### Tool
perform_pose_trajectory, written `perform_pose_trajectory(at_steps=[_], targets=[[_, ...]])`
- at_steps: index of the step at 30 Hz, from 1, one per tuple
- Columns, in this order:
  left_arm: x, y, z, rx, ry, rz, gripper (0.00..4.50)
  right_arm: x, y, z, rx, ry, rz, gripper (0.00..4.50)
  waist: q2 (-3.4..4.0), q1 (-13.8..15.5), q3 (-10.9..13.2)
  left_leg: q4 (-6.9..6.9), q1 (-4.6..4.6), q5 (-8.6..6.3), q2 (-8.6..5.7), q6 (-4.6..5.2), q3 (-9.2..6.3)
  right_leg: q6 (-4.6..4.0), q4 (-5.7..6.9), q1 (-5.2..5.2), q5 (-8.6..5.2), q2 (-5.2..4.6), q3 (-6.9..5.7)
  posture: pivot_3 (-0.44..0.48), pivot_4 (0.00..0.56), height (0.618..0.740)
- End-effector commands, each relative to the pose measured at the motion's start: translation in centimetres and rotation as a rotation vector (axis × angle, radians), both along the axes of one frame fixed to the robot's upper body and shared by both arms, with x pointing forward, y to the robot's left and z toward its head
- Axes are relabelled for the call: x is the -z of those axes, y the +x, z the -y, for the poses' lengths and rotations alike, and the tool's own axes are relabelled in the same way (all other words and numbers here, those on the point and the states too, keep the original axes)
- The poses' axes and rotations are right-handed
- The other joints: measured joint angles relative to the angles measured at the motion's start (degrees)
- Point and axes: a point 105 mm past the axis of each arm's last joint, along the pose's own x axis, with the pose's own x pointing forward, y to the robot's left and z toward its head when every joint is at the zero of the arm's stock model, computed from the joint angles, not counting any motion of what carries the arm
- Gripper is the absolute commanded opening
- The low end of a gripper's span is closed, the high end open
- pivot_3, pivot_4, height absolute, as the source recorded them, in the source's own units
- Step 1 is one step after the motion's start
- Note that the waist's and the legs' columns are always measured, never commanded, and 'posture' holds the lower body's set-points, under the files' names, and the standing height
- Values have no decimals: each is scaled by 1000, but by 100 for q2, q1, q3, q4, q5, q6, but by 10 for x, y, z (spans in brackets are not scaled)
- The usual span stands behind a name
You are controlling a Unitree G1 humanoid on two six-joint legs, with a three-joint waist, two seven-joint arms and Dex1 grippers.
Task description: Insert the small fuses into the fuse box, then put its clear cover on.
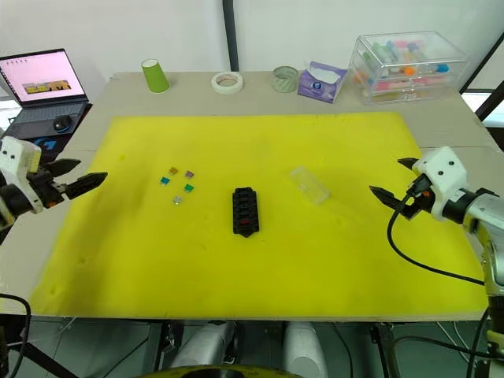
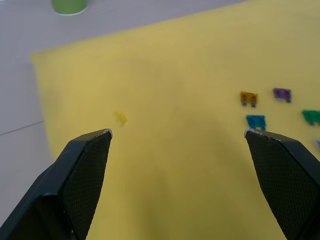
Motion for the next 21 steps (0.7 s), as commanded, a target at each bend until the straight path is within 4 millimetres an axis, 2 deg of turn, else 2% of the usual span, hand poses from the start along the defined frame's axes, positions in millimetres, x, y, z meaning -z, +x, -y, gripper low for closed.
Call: perform_pose_trajectory(at_steps=[1,2,5,8,11,14,17,21], targets=[[-15,-1,-8,-102,-35,-6,4500,-28,6,-30,-112,31,63,4444,0,-27,0,0,0,0,0,0,0,0,1,-2,0,0,0,0,150,740],[-15,-2,-9,-108,-60,-12,4500,-34,7,-46,-173,51,64,4444,1,-32,1,-1,0,0,0,0,1,0,1,-3,0,0,2,0,150,740],[-20,-14,4,35,-239,-50,4500,-46,6,-82,-313,73,63,4444,1,-39,1,-2,0,0,4,0,1,-1,4,-7,0,2,3,0,150,740],[-24,-18,2,42,-376,-71,4500,-51,1,-115,-449,87,46,4444,-1,6,0,-1,-2,0,3,0,0,-1,2,-4,0,-1,0,0,150,740],[-24,-21,-3,20,-483,-89,4500,-56,-15,-161,-644,130,5,4444,-4,22,0,6,-4,0,2,0,-3,-1,0,0,0,-1,-1,0,150,740],[-26,-26,-2,28,-604,-130,4500,-62,-32,-196,-794,156,-30,4444,-4,2,0,7,-4,0,3,0,-5,-1,3,-2,0,-1,-1,0,150,740],[-26,-36,7,63,-718,-223,4500,-66,-43,-215,-865,150,-26,4444,-5,-15,-1,5,-4,0,2,0,-4,-1,3,-4,0,-1,0,0,150,740],[-25,-43,15,85,-861,-345,4500,-64,-44,-220,-867,151,-21,4444,-20,18,-6,12,-4,0,1,0,-8,0,4,-1,0,0,-2,0,150,740]])
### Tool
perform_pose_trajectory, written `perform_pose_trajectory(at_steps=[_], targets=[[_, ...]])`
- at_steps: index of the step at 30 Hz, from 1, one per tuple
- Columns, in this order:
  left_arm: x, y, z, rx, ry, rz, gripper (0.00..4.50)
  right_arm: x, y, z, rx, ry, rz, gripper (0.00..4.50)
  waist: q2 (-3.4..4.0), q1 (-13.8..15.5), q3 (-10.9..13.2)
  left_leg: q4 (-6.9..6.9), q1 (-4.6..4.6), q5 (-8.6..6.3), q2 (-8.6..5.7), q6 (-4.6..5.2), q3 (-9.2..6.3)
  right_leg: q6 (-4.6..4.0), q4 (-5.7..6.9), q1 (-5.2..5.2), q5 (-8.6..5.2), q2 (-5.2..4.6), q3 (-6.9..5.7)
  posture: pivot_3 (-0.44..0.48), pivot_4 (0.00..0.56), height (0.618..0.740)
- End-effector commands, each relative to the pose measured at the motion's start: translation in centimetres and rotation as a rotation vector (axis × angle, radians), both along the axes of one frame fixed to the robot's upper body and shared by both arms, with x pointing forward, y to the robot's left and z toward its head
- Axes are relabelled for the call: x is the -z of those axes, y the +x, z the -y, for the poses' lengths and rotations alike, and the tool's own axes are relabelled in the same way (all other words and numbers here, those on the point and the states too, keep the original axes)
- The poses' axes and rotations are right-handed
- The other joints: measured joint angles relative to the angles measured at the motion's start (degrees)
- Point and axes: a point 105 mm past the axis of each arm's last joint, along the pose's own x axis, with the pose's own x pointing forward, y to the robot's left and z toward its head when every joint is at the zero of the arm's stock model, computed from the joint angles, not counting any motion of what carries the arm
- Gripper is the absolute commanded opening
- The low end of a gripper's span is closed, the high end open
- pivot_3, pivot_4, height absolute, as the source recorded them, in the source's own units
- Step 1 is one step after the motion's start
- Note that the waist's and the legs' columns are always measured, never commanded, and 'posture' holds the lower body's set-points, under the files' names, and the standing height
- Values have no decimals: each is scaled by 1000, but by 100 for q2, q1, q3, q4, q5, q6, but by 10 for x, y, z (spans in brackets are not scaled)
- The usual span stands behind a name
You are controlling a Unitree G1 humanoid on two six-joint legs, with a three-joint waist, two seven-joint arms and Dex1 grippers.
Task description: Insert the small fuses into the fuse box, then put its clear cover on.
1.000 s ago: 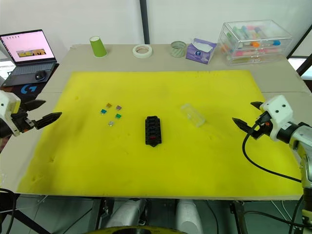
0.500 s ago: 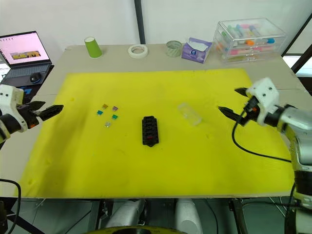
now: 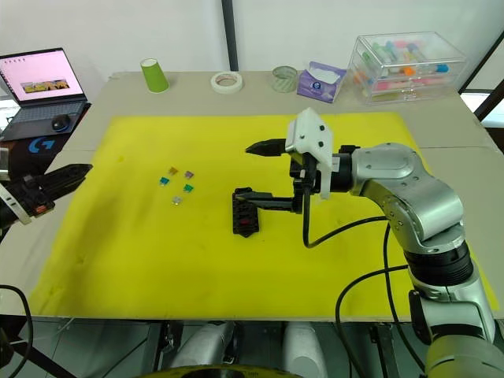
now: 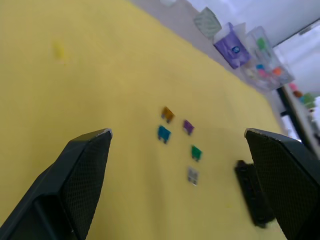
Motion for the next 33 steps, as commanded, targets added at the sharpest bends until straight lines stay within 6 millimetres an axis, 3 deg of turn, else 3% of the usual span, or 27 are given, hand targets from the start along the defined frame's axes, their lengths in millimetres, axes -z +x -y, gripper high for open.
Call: perform_pose_trajectory(at_steps=[1,11,15,22,33], targets=[[-17,-7,5,37,-113,-11,4500,-7,-4,-4,-8,16,37,4444,-2,3,-1,1,0,0,-1,0,0,0,1,1,0,0,0,0,150,740],[1,23,24,60,-336,-137,4500,-6,1,-5,10,38,38,4444,-5,-36,-3,1,1,0,-4,-1,3,0,42,-22,0,-3,-1,0,150,740],[25,34,34,49,-310,-234,4500,-6,1,-8,5,40,36,4444,-8,-42,-5,3,1,0,-9,-1,4,0,43,-22,0,-6,-1,0,150,740],[43,46,49,70,-261,-277,4500,-6,1,-10,17,34,45,4444,-9,-37,-5,4,0,0,-10,-1,4,0,48,-23,0,-7,0,0,150,740],[46,70,64,97,-271,-245,4500,-7,-3,-10,21,28,26,4444,-9,-16,-6,6,0,0,-12,-1,4,0,49,-22,0,-8,0,0,150,740]])
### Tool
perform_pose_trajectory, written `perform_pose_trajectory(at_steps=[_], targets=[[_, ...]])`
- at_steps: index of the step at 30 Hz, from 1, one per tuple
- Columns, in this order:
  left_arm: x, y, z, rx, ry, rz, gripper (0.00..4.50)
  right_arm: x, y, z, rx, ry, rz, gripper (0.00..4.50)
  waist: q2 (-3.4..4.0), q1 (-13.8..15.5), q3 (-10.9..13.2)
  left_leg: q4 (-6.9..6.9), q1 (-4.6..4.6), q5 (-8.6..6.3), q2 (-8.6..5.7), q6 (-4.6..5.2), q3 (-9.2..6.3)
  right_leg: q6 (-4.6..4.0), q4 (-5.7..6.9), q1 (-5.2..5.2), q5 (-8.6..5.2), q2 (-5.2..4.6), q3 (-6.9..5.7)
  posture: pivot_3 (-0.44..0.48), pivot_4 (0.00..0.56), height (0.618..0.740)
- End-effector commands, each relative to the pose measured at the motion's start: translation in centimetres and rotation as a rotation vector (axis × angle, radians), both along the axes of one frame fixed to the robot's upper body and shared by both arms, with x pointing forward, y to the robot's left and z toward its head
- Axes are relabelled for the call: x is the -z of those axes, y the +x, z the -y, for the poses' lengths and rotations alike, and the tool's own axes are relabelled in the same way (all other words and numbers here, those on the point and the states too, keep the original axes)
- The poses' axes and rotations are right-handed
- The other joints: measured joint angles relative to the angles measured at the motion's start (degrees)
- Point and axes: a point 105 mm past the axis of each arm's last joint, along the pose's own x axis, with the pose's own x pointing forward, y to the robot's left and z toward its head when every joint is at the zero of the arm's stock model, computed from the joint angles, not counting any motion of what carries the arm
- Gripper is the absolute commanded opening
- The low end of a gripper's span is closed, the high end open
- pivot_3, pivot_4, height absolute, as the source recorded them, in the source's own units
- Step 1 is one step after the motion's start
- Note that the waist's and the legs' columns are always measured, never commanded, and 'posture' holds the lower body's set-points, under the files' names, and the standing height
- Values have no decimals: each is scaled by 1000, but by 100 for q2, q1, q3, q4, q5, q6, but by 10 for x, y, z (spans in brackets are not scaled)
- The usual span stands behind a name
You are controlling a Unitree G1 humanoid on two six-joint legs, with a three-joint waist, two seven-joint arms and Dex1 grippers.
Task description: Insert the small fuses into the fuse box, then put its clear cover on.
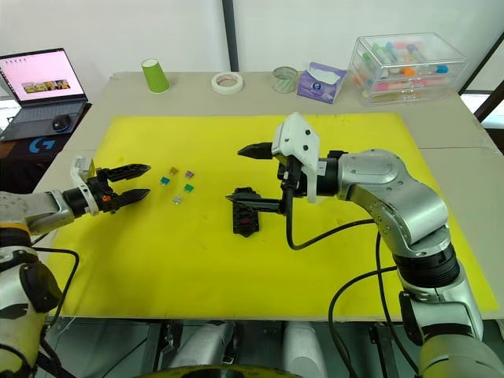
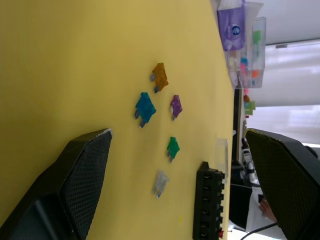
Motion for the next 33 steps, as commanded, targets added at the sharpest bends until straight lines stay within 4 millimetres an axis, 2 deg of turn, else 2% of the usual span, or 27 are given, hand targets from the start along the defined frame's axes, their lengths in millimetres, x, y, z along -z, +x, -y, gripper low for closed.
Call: perform_pose_trajectory(at_steps=[1,2,5,9,18,27,33], targets=[[-5,9,5,10,10,47,4500,-13,-7,-1,-17,8,58,4444,0,8,0,0,0,0,0,0,0,0,1,0,0,0,0,0,150,740],[-4,11,7,12,7,50,4500,-14,-7,-1,-16,8,59,4444,0,12,0,0,0,0,0,0,-1,0,1,0,0,0,0,0,150,740],[-1,13,10,25,15,41,3911,-15,-7,-1,-12,4,61,4500,-1,8,0,2,0,0,-1,0,0,0,2,1,0,0,-1,0,150,740],[4,15,12,27,23,16,2484,-16,-6,0,-4,1,64,4500,-1,-11,0,1,0,0,-1,0,0,0,3,-1,0,0,-1,0,150,740],[11,22,22,49,40,3,2484,-16,-7,0,5,1,67,4500,-1,15,-1,2,0,0,-5,0,0,0,6,-1,0,3,-1,0,150,740],[18,21,16,22,31,-52,2484,-17,-8,0,12,4,64,4500,-2,14,-1,2,0,0,-5,0,-1,0,8,-1,0,3,-2,0,150,740],[25,20,19,43,57,-60,2484,-17,-8,0,14,-5,64,4500,-2,12,-1,2,0,0,-5,0,-1,0,8,-1,0,4,-1,0,150,740]])
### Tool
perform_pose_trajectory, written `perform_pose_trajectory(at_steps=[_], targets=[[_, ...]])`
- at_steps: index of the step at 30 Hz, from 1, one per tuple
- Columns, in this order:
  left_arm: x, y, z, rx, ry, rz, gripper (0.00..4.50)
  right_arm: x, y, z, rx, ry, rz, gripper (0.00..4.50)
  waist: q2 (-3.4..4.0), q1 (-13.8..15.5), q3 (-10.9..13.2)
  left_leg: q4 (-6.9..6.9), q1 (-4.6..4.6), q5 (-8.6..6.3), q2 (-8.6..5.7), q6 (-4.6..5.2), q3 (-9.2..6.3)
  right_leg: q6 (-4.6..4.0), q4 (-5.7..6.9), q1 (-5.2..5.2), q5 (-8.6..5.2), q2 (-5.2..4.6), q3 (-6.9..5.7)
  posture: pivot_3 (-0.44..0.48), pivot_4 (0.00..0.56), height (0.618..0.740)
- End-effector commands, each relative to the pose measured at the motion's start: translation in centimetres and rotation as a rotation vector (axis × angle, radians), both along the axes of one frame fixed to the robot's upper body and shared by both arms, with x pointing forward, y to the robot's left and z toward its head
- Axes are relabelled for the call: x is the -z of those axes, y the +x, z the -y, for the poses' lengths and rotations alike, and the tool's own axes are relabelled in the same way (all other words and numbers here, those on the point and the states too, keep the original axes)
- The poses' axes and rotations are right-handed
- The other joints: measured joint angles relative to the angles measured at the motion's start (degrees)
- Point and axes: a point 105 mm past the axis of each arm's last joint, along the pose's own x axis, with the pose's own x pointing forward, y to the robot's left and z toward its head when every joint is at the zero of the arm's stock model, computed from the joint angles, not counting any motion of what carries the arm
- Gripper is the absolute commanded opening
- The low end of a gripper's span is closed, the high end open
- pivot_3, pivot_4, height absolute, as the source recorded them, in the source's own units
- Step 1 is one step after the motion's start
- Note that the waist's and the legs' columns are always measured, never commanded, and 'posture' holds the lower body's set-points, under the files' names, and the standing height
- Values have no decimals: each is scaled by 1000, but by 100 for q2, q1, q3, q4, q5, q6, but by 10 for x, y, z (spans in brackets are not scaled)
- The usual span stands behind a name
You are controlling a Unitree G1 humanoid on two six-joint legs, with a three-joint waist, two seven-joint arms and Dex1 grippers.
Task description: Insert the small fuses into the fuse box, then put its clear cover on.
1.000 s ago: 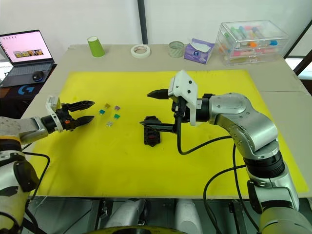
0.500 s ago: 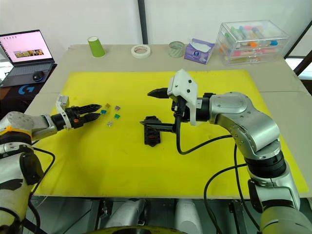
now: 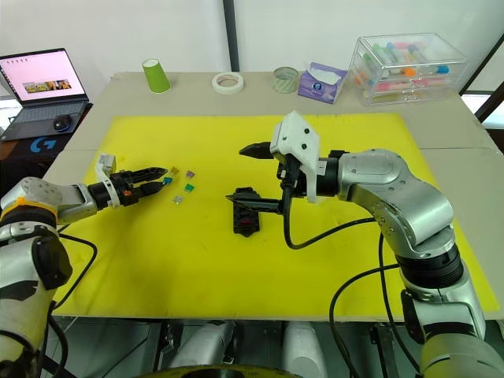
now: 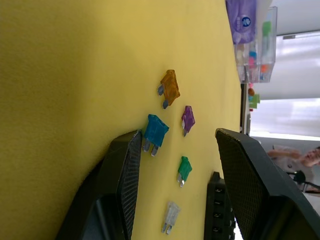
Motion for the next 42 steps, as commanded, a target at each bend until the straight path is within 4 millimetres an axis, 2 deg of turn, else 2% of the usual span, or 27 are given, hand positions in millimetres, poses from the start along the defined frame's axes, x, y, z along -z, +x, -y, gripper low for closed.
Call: perform_pose_trajectory(at_steps=[1,2,6,7,10,11,17,20,25,31,35,37,40,42], targets=[[8,-1,1,8,31,-28,2484,-15,-6,1,-13,8,66,4500,0,3,0,0,0,0,0,0,0,0,0,0,0,0,0,0,150,740],[7,-1,1,9,31,-25,2484,-15,-6,1,-11,7,65,4500,0,4,0,0,0,0,0,0,0,0,0,0,0,0,0,0,150,740],[10,-1,-1,2,41,-35,1699,-14,-8,1,-5,9,61,4500,0,-8,0,0,0,0,0,0,0,0,0,0,0,0,0,0,150,740],[11,-2,-1,1,44,-39,1204,-14,-8,1,-4,10,61,4500,0,-11,0,0,0,0,0,0,0,0,1,-1,0,0,0,0,150,740],[18,-2,-1,-9,58,-58,229,-14,-8,1,2,13,58,4500,0,-21,0,0,0,0,0,0,0,0,1,-1,0,-1,0,0,150,740],[20,-2,-1,-10,62,-61,31,-14,-8,1,2,14,57,4500,0,-22,-1,0,0,0,1,0,0,0,1,-1,0,-2,0,0,150,740],[24,-3,3,2,64,-66,31,-12,-10,1,5,14,48,4500,0,-9,-1,0,1,0,1,0,0,0,3,-1,0,-1,0,0,150,740],[20,-3,1,-3,51,-56,31,-12,-9,1,6,13,46,4500,0,-8,-1,1,1,0,0,0,0,0,3,-1,0,-1,0,0,150,740],[-9,-7,-5,48,3,27,31,-12,-8,5,15,18,30,4500,0,-38,-1,1,0,0,1,0,1,0,4,-2,0,-1,0,0,150,740],[-62,-35,1,200,-64,202,31,-16,-6,15,39,51,-22,4500,0,-69,-1,-5,-3,0,4,0,-1,0,7,-10,0,-1,4,0,150,740],[-96,-54,18,309,-49,373,31,-17,-5,24,46,70,-80,4500,-1,-30,0,-1,-4,0,4,0,-1,0,2,-4,0,-4,5,0,150,740],[-117,-68,34,380,13,578,31,-17,-4,29,43,85,-127,4500,-3,-18,1,1,-6,0,3,0,-1,0,-2,-2,0,-6,6,0,150,740],[-131,-88,61,475,18,731,31,-23,-4,29,15,152,-217,4500,-3,-2,1,1,-5,0,4,0,-1,0,-14,5,0,-8,7,0,150,740],[-136,-94,75,504,15,794,31,-29,-5,27,-14,205,-274,4500,-3,-7,1,1,-4,0,6,0,0,0,-16,8,0,-7,7,0,150,740]])
